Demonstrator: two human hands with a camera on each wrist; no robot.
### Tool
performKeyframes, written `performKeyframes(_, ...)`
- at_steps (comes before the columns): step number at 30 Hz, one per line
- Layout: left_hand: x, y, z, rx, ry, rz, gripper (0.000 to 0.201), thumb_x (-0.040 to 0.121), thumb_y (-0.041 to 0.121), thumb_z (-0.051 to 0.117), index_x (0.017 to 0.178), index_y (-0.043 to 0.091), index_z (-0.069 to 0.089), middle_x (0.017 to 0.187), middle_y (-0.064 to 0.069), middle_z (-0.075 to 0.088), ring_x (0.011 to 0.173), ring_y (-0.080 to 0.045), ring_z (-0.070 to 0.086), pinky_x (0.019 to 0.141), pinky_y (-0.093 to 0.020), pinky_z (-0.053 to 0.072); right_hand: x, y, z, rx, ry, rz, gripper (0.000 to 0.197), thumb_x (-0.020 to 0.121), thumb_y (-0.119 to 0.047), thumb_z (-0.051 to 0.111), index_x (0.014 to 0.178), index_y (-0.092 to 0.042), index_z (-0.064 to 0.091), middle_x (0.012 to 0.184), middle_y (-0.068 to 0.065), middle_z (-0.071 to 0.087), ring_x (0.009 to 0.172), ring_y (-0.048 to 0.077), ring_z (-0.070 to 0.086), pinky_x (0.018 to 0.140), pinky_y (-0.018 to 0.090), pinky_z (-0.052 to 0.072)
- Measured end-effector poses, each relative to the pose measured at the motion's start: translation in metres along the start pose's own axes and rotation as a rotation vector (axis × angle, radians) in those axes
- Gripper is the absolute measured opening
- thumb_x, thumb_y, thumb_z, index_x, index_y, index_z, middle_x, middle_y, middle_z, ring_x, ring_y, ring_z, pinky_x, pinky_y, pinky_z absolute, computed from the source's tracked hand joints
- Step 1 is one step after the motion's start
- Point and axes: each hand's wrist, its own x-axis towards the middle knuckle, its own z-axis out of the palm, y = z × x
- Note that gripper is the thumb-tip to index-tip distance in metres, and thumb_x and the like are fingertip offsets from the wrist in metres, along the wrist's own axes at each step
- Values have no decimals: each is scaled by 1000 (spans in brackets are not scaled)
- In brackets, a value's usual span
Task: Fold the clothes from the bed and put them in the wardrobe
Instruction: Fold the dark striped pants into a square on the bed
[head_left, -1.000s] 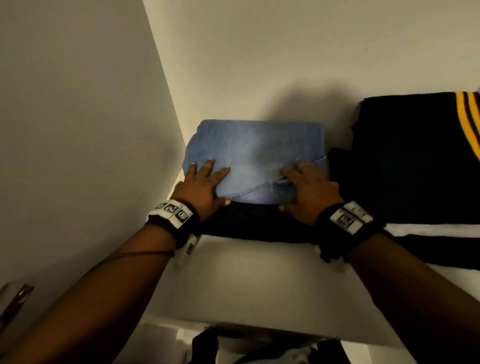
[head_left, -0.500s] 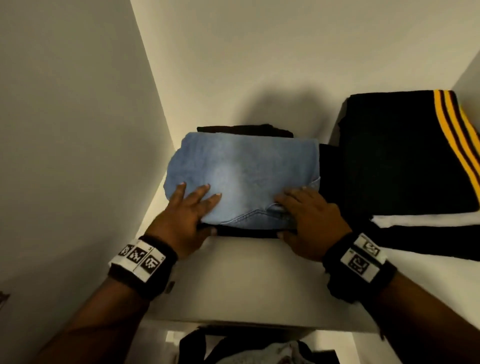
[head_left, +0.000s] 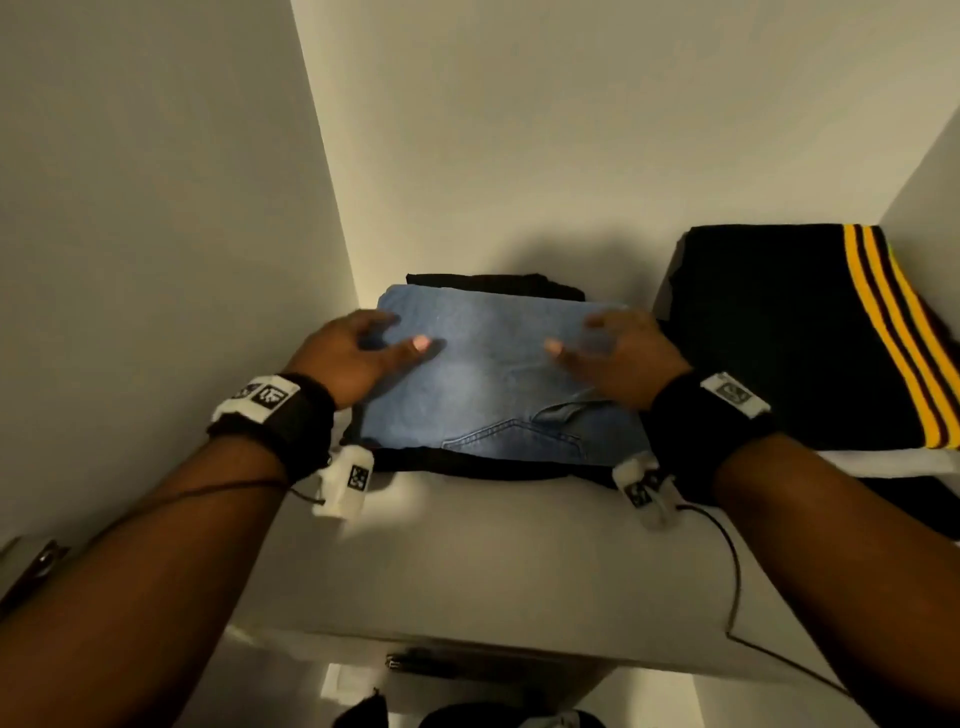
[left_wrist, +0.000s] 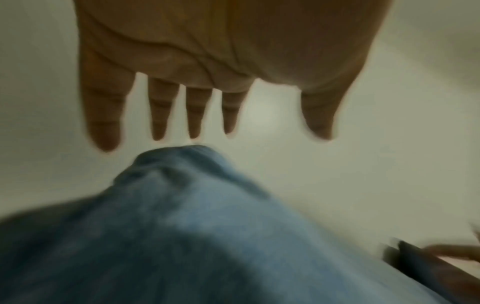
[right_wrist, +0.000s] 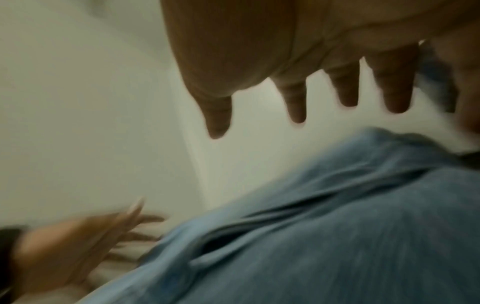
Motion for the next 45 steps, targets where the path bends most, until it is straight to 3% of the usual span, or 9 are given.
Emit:
performKeyframes(3,20,-10,5,-127,-31,-217,125,54,72,88,155,22,34,155,-9,45,133,-31,53,111,-44,44,40,18,8,228,15,190,123,62,-61,88,157,-20,20,158,14,33,140,35,41,115,48,38)
performKeyframes(8,34,-16,20,-219,-192,-170,61,79,34,87,131,15,60,116,-3,69,102,-17,63,87,-29,49,69,46,25,251,-69,108,97,66,-41,93,147,-15,46,147,7,54,133,27,52,113,38,40)
performKeyframes(12,40,-22,17,-89,-71,-68,79,75,50,86,141,26,50,138,-3,60,119,-22,58,97,-32,42,67,44,26,279,49,105,107,62,-45,93,150,-19,38,147,6,53,131,28,53,111,43,44)
performKeyframes(16,34,-7,16,382,24,-41,142,58,69,86,157,39,-12,162,-14,25,145,-41,33,117,-54,33,50,23,23,-32,70,211,131,68,-63,82,158,-38,-10,164,13,17,147,41,28,115,57,34)
performKeyframes(21,30,67,41,951,-190,401,141,48,85,78,158,44,-2,169,-7,-2,154,-40,-2,123,-60,9,39,-39,30,-477,-182,-243,145,47,-92,67,152,-45,-21,168,-1,-16,154,37,-8,120,65,14)
performKeyframes(28,44,55,63,970,-372,8,157,40,88,78,148,50,-30,159,5,-41,143,-48,-36,114,-78,2,45,-19,37,-542,-301,-47,161,27,-103,60,152,-45,-24,162,-6,-35,148,38,-31,114,75,-4)
performKeyframes(31,32,66,63,968,-335,-34,156,42,86,79,155,44,-21,163,-1,-33,146,-51,-27,114,-77,8,35,-22,29,-524,-285,-31,155,41,-99,63,153,-41,-26,162,-3,-36,148,40,-30,114,75,-7)
performKeyframes(35,-19,62,77,925,-194,267,102,73,66,74,157,32,26,159,-7,34,143,-35,37,112,-55,39,-13,-25,41,-510,-198,-258,127,60,-93,58,158,-39,-3,169,4,5,153,37,9,116,73,7)
performKeyframes(45,-87,-1,124,867,-175,149,134,60,80,75,159,43,-8,169,2,-15,154,-39,-13,119,-68,-5,-65,17,80,-620,-232,-350,134,58,-82,74,157,-43,-8,167,1,-21,152,41,-16,116,71,-1)
